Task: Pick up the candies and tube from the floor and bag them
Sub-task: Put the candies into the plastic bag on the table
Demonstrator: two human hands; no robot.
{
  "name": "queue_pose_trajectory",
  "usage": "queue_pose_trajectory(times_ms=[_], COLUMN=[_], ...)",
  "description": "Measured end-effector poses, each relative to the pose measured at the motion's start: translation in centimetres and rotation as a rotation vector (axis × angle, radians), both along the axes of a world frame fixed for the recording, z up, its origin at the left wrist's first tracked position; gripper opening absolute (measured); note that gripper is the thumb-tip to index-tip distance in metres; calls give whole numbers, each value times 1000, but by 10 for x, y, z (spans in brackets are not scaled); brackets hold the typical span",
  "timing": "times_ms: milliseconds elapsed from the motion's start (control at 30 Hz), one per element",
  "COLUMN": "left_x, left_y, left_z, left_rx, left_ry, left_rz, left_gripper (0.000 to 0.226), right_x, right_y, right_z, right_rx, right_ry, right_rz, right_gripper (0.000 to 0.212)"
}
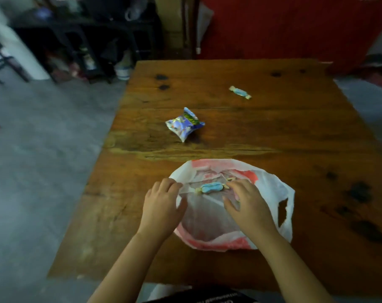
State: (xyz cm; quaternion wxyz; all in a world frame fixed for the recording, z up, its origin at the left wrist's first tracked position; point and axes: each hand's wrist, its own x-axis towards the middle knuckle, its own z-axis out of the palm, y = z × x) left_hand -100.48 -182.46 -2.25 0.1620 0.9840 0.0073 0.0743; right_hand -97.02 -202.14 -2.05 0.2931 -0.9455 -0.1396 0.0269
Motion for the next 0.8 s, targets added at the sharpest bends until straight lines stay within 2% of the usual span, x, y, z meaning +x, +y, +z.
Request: queue_pose_trajectory(times_ms=[100, 233, 567, 800], left_x=[-47, -110, -263, -343], left_y=[25, 54, 143, 244], left_z=[4, 5, -5, -27], left_rx=[10, 3, 3, -50], left_ry=[0, 30, -92, -69], left_rz=[219, 467, 997, 1183], left_gripper=[25, 37, 40, 40], right_x=[-6, -17, -69, -135], right_y=[24, 72, 215, 352], right_z=[1, 1, -5, -22], right_rx=[-17, -15, 20, -46], right_ry=[-35, -49, -88, -86], right_rz=[151, 343, 780, 941], right_gripper=[36, 35, 29, 39])
